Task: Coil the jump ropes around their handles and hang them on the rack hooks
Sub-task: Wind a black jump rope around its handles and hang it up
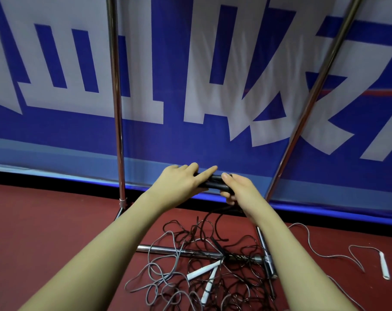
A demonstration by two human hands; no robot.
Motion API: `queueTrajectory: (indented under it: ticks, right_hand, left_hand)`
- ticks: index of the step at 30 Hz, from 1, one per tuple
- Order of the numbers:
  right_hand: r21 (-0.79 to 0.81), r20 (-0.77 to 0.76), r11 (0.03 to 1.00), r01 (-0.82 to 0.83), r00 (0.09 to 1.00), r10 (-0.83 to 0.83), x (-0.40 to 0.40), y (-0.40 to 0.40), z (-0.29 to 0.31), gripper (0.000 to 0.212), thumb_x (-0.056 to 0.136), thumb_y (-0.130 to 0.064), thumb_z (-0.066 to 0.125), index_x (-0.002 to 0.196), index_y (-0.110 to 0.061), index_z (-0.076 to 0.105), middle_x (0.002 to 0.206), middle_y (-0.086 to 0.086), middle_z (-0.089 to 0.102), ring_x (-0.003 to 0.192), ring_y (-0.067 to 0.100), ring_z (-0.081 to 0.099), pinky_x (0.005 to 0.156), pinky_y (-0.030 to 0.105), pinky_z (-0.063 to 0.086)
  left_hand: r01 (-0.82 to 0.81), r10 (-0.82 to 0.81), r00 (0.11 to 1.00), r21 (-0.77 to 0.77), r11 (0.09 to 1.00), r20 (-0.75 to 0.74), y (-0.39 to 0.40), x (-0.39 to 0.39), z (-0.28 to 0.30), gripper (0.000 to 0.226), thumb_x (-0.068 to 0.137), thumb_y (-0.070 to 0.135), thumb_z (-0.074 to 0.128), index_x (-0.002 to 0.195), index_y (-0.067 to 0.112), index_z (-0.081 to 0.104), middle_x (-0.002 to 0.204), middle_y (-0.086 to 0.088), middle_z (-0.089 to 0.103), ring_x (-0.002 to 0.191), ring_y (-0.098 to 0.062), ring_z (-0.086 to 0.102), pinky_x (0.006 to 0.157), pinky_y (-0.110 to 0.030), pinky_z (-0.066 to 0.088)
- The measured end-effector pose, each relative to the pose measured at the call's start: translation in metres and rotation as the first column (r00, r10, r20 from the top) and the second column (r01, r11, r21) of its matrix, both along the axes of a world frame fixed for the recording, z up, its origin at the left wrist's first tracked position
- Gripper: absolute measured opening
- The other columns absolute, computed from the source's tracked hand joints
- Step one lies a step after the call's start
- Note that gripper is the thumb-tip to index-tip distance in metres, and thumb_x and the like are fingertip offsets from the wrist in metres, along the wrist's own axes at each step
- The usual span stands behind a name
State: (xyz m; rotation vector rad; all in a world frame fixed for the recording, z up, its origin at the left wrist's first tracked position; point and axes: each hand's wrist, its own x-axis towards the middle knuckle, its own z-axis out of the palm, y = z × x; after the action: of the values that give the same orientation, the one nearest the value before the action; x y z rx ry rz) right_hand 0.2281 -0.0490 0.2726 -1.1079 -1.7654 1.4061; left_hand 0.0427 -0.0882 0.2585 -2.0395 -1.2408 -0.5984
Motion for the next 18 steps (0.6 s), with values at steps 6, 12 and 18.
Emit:
queueTrajectory:
  ticks: [6,12,18]
  right_hand:
    - [0.121,0.000,0.991,0.052,0.999,-0.052,-0.001,-0.006,0.005,0.032,0.102,-0.039,0.038,0.107,-0.016,0.059,0.074,0.000,0.056,0.055,0.005,0.045,0.060,0.021,0.037]
    - [0.324,0.115,0.945,-0.031,0.993,-0.007,0.002,-0.005,0.000,0.038,0.093,-0.008,0.058,0.129,-0.021,0.053,0.098,0.001,0.058,0.091,0.008,0.058,0.077,0.011,0.044]
    - [0.626,0.234,0.779,-0.021,0.958,-0.163,0.004,-0.001,0.001,0.025,0.097,-0.010,0.053,0.117,-0.004,0.066,0.093,0.002,0.049,0.078,0.008,0.048,0.071,0.003,0.033]
  left_hand:
    - [-0.102,0.172,0.966,-0.328,0.939,0.192,-0.010,0.002,0.005,0.054,0.097,0.044,0.045,0.148,0.028,0.037,0.088,-0.006,0.058,0.064,-0.028,0.060,0.050,-0.028,0.034]
    - [0.106,0.346,0.819,-0.713,0.693,0.458,-0.017,-0.001,0.014,0.055,0.099,0.041,0.049,0.149,0.036,0.029,0.075,0.007,0.052,0.065,-0.009,0.046,0.058,-0.022,0.035]
    - [0.455,0.258,0.624,-0.611,0.647,0.737,-0.021,0.000,0.015,0.050,0.098,0.019,0.056,0.142,0.037,0.042,0.068,0.004,0.054,0.050,-0.001,0.046,0.052,-0.014,0.039]
